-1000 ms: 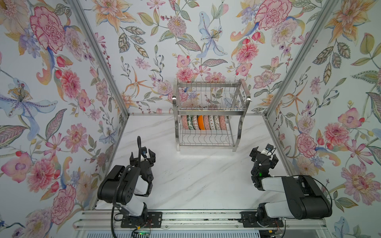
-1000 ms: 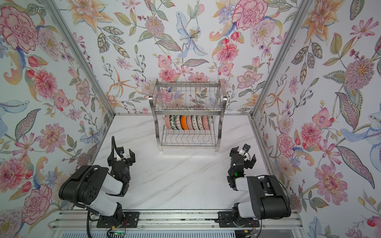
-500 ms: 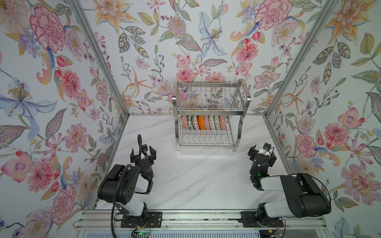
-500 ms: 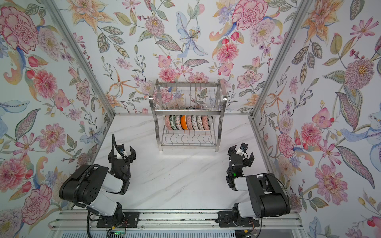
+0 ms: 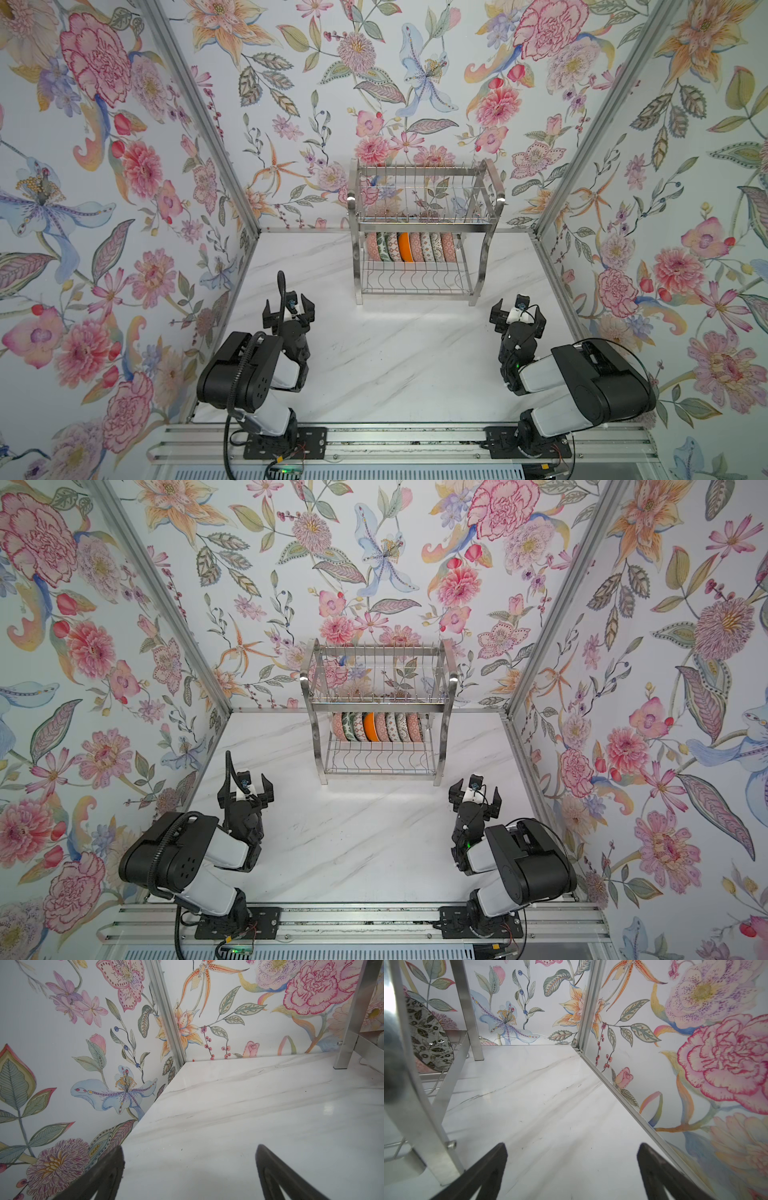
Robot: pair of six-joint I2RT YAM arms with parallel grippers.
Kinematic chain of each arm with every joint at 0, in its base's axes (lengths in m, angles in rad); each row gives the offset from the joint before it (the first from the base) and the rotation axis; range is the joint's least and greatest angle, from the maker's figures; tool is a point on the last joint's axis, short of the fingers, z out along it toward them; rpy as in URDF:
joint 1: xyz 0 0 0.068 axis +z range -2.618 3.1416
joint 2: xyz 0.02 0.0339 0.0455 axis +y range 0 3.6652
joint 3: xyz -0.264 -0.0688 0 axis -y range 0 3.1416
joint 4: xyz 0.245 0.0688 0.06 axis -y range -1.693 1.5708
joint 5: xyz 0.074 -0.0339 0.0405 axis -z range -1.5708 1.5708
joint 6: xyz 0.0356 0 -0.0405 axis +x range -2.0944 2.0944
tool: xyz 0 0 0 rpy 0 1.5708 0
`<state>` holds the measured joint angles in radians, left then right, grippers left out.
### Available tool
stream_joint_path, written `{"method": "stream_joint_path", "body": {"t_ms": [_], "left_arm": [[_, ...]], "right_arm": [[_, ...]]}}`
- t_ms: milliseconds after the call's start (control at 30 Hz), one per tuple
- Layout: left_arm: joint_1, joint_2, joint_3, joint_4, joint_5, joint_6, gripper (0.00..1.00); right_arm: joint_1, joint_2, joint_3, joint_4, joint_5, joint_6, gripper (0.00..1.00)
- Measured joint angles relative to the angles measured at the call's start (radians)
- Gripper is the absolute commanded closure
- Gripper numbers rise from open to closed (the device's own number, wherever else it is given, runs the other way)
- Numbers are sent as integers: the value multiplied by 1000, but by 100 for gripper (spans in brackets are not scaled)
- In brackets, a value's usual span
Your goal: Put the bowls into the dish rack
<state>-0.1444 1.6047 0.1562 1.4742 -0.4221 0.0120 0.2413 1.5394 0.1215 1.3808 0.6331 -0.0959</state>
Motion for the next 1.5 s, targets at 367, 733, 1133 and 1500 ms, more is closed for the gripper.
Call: {"method": "stream_joint_path", "body": {"t_ms": [367,733,1133,1500], "left_arm": [[0,0,0,0,0,0,1],[0,0,0,0,0,0,1],[0,0,0,0,0,0,1],[0,0,0,0,0,0,1]], "right_arm": [[-2,5,1,85,-57,-38,1],[-147,-8,-98,170,-272,59,1],[-164,22,146,-144,-344,53,1],[-172,22,146,-219,-369,68,1]]}}
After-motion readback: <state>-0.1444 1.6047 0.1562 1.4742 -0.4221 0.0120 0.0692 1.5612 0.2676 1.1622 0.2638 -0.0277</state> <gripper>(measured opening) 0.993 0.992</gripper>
